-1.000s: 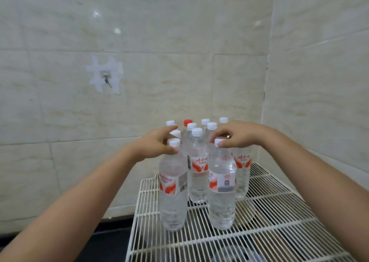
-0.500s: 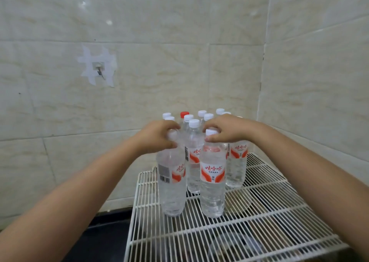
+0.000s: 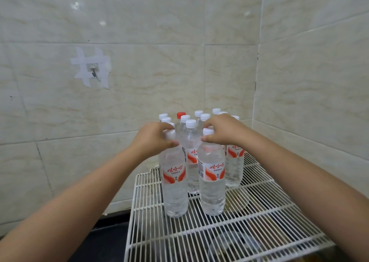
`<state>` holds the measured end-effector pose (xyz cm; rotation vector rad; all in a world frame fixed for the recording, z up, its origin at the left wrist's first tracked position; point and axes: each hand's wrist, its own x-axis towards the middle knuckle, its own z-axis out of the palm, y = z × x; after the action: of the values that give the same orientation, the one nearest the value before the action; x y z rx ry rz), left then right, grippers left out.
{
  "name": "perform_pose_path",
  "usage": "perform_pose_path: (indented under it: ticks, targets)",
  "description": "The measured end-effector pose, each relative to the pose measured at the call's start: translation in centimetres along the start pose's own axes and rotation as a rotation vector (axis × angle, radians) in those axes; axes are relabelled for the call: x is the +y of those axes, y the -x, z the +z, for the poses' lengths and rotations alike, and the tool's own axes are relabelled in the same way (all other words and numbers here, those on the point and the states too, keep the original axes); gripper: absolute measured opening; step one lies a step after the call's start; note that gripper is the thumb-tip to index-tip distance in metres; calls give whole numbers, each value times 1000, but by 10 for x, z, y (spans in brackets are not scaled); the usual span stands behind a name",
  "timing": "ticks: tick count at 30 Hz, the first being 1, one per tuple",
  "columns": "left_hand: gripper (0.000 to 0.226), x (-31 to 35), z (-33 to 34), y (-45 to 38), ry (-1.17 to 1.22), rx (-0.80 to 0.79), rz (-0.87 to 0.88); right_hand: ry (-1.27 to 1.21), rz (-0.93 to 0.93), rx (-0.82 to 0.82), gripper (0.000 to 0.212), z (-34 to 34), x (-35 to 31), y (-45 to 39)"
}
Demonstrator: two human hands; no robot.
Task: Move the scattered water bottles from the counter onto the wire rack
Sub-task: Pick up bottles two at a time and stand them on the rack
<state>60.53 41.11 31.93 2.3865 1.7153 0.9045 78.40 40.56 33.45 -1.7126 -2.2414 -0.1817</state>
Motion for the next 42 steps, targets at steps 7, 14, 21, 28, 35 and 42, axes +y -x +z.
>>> perform_pose_path:
  ticks: [7,14,21,28,35,42]
  targets:
    - [11,-5,7,-7,95,9,46,-88,-52,-12,34,8,-4,-11]
    - [30,-3,12,-10,164,57,65,-148,-28,20,35,17,-5,-22]
    - [40,-5,27,-9,300,152,5,-140,3,93,35,22,-5,-22]
    - [44,-10,41,-1,419,303,-49,-156,-5,100,27,28,-7,-21]
    - [40,-14,57,11,509,420,-33,-213,-32,177,30,36,-10,-16]
    - [37,-8,60,11,487,424,3,-174,-40,186,31,32,-9,-13]
